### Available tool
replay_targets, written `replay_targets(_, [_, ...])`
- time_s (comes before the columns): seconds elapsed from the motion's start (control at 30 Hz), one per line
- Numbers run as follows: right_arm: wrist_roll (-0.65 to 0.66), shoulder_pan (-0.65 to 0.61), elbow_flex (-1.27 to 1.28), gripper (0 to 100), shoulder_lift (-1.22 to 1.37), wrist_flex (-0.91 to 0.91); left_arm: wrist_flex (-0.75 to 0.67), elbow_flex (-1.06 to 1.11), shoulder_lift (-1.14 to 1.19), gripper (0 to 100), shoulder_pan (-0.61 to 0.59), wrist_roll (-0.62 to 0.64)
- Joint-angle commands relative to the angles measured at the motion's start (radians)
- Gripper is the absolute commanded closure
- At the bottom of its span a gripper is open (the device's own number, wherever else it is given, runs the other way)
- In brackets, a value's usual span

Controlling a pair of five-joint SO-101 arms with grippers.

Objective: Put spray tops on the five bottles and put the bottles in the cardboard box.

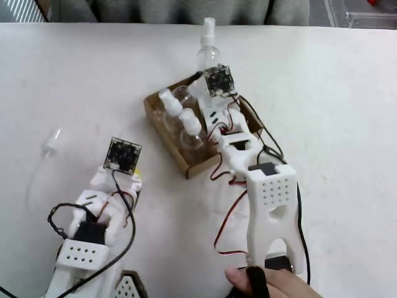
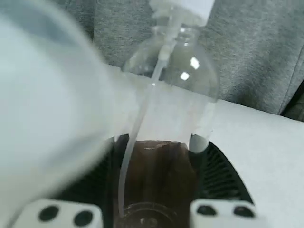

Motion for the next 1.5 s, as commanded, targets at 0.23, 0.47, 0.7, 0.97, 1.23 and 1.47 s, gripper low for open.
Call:
replay_targets(0.23, [-0.005, 0.01, -0.009, 97.2, -0.016, -0.021, -0.035, -0.008, -0.019, 98, 0.005, -0.008])
replay_targets(0.47, [-0.006, 0.01, -0.008, 87.2, -0.016, -0.021, -0.035, -0.008, -0.019, 98, 0.005, -0.008])
replay_targets(0.7, [-0.006, 0.01, -0.006, 82.9, -0.016, -0.021, -0.035, -0.008, -0.019, 98, 0.005, -0.008])
replay_targets(0.97, [-0.006, 0.013, -0.005, 82.9, -0.018, -0.048, -0.035, -0.008, -0.019, 98, 0.005, -0.008])
replay_targets(1.23, [-0.003, 0.007, 0.057, 82.7, -0.025, -0.17, -0.035, -0.008, -0.019, 98, 0.007, -0.009])
replay_targets(1.47, [-0.006, 0.015, 0.052, 82.7, -0.025, -0.174, -0.035, -0.008, -0.019, 98, 0.007, -0.009])
